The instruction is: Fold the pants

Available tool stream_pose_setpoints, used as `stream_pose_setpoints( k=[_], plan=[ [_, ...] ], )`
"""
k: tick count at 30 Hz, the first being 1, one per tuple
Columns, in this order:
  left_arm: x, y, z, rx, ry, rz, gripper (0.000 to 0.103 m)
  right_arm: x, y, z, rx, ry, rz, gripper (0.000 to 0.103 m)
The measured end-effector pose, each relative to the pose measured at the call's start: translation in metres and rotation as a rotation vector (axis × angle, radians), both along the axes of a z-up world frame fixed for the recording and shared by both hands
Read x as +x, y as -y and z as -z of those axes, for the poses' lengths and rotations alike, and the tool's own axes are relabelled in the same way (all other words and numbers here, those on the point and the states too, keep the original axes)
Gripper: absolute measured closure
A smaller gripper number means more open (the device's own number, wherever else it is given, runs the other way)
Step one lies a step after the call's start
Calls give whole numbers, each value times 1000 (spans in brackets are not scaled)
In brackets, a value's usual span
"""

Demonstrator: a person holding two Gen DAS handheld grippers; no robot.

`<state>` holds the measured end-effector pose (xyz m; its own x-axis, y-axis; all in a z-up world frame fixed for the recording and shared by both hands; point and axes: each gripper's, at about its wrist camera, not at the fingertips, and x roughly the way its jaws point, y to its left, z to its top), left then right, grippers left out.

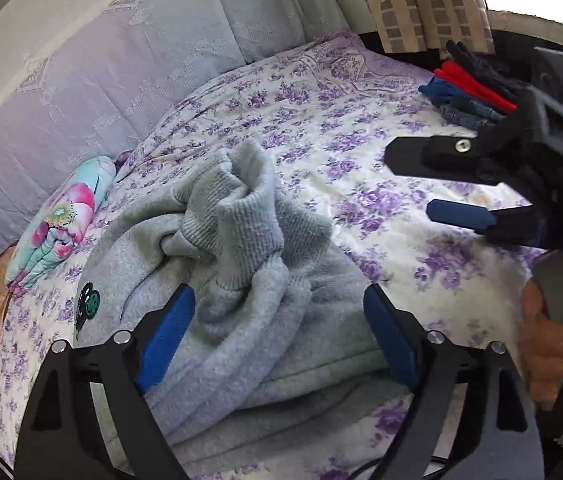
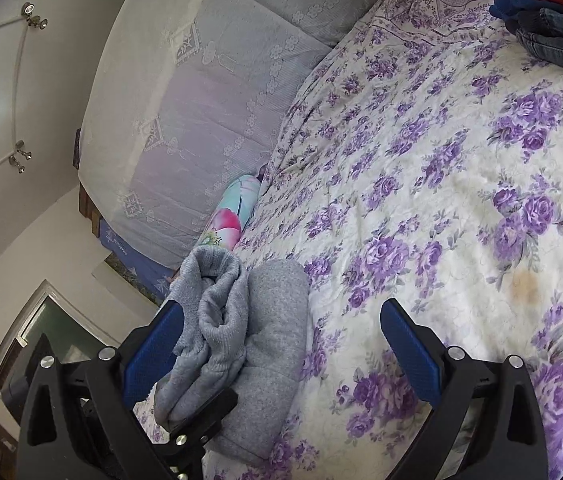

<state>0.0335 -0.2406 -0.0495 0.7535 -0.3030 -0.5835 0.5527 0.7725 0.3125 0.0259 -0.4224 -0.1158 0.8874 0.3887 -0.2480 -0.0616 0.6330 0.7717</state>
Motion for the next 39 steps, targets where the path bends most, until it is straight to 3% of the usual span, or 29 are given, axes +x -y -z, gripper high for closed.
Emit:
stream_pose_setpoints(
  k=[3,6,10,13,18,20,23,24,26,27,30,34,36,39],
  plan=[
    [-12,-18,-9,-57,20,6,16,0,0,0,-2,5,6,4],
    [-11,-54,-24,-148,38,-49,10,-3,-4,-5,-44,6,34,4],
    [26,-94,-38,-256,-34,-173,9,2,-30,-33,-251,6,47,4],
    [53,-101,-42,-325,-143,-168,9,11,-54,-69,-418,46,50,4],
    [55,-77,-30,-223,-95,-122,9,28,-84,-105,-587,70,16,4],
    [55,-70,-14,-190,-138,-79,9,34,-92,-95,-682,11,15,4],
    [53,-67,11,-116,-144,-57,8,47,-83,-53,-771,-165,33,4],
    [54,-68,19,-113,-155,-39,8,53,-72,-37,-754,-217,14,4],
    [48,-72,26,-136,-126,-6,8,61,-49,-20,-595,-274,-51,4],
    [46,-72,26,-135,-109,-1,8,61,-49,-19,-587,-282,-59,4],
    [50,-77,24,-165,-126,8,8,59,-64,-28,-680,-252,-38,4],
    [50,-99,7,-288,-171,63,8,40,-61,-67,-689,-128,55,4],
    [51,-106,-3,-335,-163,67,8,38,-71,-92,-702,-47,36,4],
    [60,-106,-17,-371,-171,72,8,52,-103,-117,-802,9,-42,4]
  ],
)
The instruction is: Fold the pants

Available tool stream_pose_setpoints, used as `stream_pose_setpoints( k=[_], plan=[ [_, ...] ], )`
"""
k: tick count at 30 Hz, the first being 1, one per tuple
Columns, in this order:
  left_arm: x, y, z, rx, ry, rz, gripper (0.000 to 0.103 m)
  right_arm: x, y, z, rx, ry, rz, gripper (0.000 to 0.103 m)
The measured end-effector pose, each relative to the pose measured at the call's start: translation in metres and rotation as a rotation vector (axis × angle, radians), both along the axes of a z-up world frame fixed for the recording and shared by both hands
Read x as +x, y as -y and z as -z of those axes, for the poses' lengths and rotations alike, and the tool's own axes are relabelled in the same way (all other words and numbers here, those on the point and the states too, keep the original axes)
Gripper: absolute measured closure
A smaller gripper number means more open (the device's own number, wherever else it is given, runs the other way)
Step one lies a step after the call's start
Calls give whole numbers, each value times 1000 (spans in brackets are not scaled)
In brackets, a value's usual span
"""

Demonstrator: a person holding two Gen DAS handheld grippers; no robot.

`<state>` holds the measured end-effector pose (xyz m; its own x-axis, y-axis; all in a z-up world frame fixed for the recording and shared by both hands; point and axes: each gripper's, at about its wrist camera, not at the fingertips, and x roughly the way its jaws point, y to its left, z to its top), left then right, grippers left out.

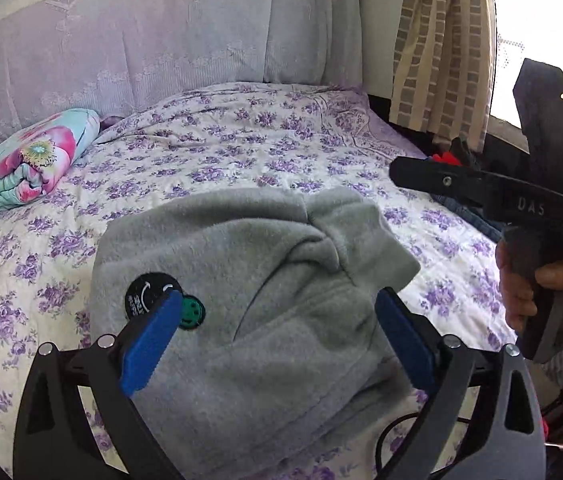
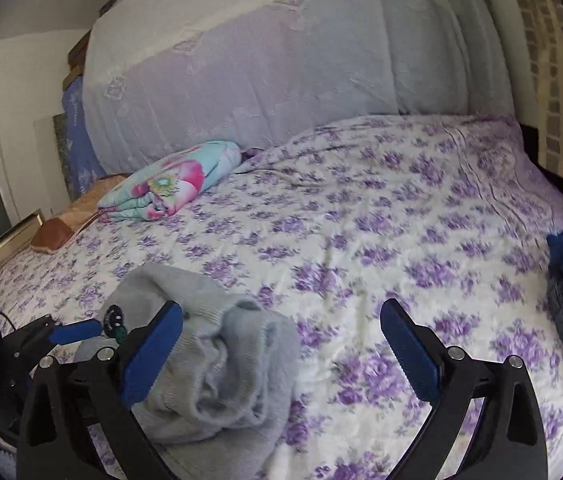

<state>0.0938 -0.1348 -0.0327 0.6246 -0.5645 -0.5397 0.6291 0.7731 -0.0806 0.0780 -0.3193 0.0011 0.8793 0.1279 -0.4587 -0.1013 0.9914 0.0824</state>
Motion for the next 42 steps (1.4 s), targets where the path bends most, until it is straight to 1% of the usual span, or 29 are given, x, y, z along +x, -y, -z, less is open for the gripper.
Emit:
stream_pose_setpoints(
  k=[2,4,5,7,8,9,11,12,14,16,19,20,21,22,23,24,25,26,27,28,29,30,32,33,35,37,39,41,42],
  plan=[
    [10,9,3,8,-41,10,8,17,-22,-2,-83,-27,-22,4],
    [17,22,20,51,-113,38,8,40,-36,10,-164,-81,-12,4],
    [14,27,29,84,-98,28,8,53,-37,23,-208,-122,11,4],
    [-3,36,42,155,8,12,6,76,-26,52,-230,-203,25,4],
    [-9,38,44,171,27,15,6,84,-15,66,-193,-225,14,4],
    [-11,39,44,175,36,17,7,89,-4,76,-119,-245,-6,4],
    [-8,35,43,154,19,24,7,97,12,84,25,-298,-33,4],
    [-7,34,42,144,12,27,7,98,15,84,65,-311,-41,4],
    [-9,30,40,127,15,32,7,91,16,77,112,-284,-59,4],
    [-12,20,35,73,10,48,7,79,10,58,117,-237,-68,4],
    [-12,6,27,-21,-14,55,7,61,-10,18,104,-111,-126,6],
    [-11,4,26,-44,-24,59,7,60,-17,6,115,-88,-170,12],
    [-10,3,26,-57,-36,67,7,61,-24,-4,157,-84,-233,18],
    [-9,5,27,-56,-51,80,7,66,-31,-10,218,-111,-307,22],
    [-9,7,30,-42,-52,78,7,75,-41,-10,291,-167,-389,33],
    [-11,11,33,-15,-39,71,6,84,-50,-5,352,-239,-448,50],
    [-13,15,35,17,-28,68,5,95,-58,4,391,-315,-477,58],
    [-16,19,37,53,-14,63,5,105,-65,16,407,-378,-485,65],
    [-19,22,39,75,0,58,5,116,-71,28,396,-430,-466,66],
    [-21,24,41,92,10,56,5,128,-73,42,354,-474,-417,70],
    [-22,26,43,109,15,55,5,138,-71,54,334,-510,-373,91],
    [-23,26,45,117,15,54,5,149,-64,68,358,-549,-338,103],
    [-21,26,44,104,7,63,5,162,-49,82,470,-606,-324,103],
    [-21,25,44,99,6,67,5,162,-47,82,487,-615,-322,103],
    [-22,24,43,93,10,71,5,155,-53,76,433,-594,-328,103],
    [-25,16,39,54,9,78,5,142,-55,65,411,-555,-346,103],
    [-27,-2,33,-15,-16,90,5,121,-51,47,377,-490,-345,97],
    [-22,-21,26,-45,-22,43,5,95,-47,29,305,-418,-354,94],
    [-19,-32,22,-53,-13,11,5,86,-45,24,268,-399,-347,88]
  ],
)
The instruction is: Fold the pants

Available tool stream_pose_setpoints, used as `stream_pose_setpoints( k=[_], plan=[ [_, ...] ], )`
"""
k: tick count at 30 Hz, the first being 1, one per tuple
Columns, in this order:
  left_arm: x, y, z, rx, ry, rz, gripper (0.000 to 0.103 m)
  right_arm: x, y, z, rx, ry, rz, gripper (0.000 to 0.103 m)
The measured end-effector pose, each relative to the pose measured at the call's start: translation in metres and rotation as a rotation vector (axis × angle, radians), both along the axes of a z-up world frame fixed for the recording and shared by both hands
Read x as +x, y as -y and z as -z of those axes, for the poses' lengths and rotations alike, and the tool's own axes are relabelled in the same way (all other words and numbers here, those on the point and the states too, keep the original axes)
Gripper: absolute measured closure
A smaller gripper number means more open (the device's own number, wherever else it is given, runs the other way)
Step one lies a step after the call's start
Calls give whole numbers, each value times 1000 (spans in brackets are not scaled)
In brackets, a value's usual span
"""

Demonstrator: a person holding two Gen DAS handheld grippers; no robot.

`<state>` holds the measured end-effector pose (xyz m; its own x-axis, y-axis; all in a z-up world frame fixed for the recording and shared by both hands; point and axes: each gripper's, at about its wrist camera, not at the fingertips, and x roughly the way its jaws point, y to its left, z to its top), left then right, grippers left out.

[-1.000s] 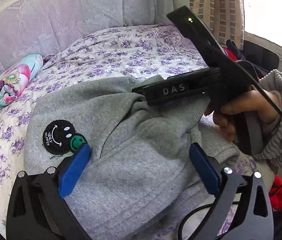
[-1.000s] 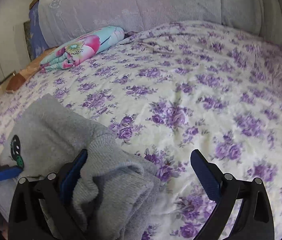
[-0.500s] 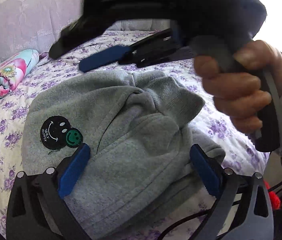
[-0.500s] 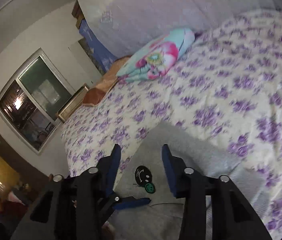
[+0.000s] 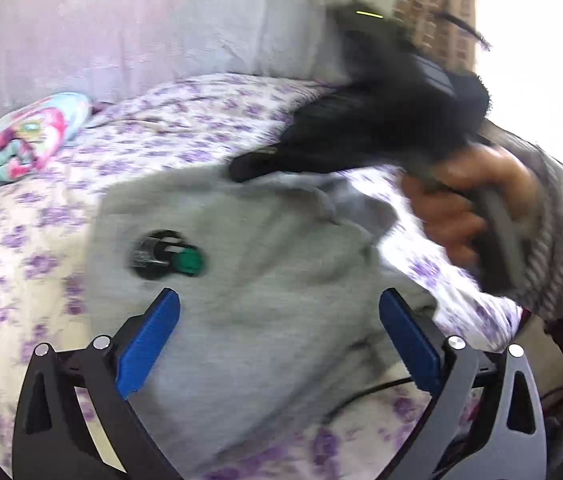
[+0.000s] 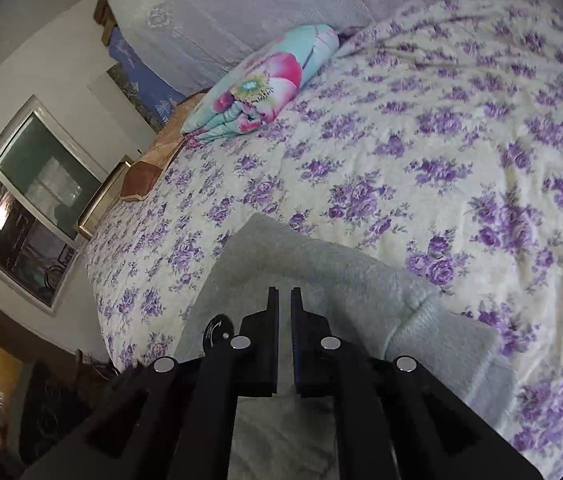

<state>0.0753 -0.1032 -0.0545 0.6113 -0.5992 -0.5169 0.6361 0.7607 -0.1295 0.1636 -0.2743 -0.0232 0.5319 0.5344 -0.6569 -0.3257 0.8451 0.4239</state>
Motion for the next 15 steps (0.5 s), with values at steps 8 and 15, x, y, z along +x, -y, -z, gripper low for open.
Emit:
stream_pose_setpoints(
  k=[8,15],
  plan=[
    [79,-35,15,63,-193,-236,4,-67,13,38,-245,95,57,56],
    [87,-64,35,-82,-313,-228,4,-73,10,23,-223,165,78,49]
  ],
)
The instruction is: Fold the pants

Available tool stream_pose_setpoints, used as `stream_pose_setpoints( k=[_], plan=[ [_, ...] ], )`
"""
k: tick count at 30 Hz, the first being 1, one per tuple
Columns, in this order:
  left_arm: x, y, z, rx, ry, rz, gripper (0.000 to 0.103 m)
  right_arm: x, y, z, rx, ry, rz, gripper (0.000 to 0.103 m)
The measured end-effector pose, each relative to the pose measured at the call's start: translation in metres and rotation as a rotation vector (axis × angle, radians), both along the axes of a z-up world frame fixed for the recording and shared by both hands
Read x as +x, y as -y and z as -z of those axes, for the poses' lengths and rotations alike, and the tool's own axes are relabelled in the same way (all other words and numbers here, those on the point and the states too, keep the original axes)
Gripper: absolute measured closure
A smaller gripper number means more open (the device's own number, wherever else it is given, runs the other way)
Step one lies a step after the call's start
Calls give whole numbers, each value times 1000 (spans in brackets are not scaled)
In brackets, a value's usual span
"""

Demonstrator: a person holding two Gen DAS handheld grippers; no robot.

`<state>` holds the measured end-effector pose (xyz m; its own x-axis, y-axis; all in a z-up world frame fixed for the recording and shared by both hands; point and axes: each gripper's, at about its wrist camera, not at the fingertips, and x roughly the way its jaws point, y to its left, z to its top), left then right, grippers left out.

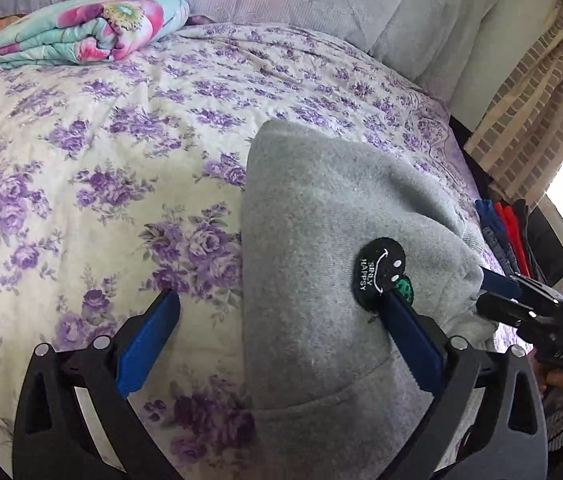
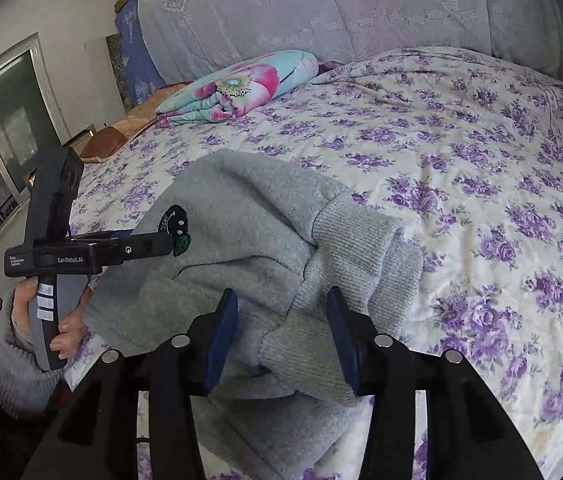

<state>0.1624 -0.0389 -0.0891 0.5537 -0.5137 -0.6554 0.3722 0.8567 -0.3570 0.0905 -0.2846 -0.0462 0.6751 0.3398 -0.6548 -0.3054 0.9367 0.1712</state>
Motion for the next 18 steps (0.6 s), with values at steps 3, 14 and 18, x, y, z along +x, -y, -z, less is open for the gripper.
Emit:
stream_pose_setpoints(
  k=[3,14,18],
  plan=[
    [-18,-2,-14,34,75,-7,5,-7,-1,-25,38,87,-11,36],
    [-11,-1,3,13,16,-17,4,2,-6,22,-64,52,32,12],
    [-17,-1,2,27,34,-41,4,-15,7,6,48,117,67,6]
  ],
)
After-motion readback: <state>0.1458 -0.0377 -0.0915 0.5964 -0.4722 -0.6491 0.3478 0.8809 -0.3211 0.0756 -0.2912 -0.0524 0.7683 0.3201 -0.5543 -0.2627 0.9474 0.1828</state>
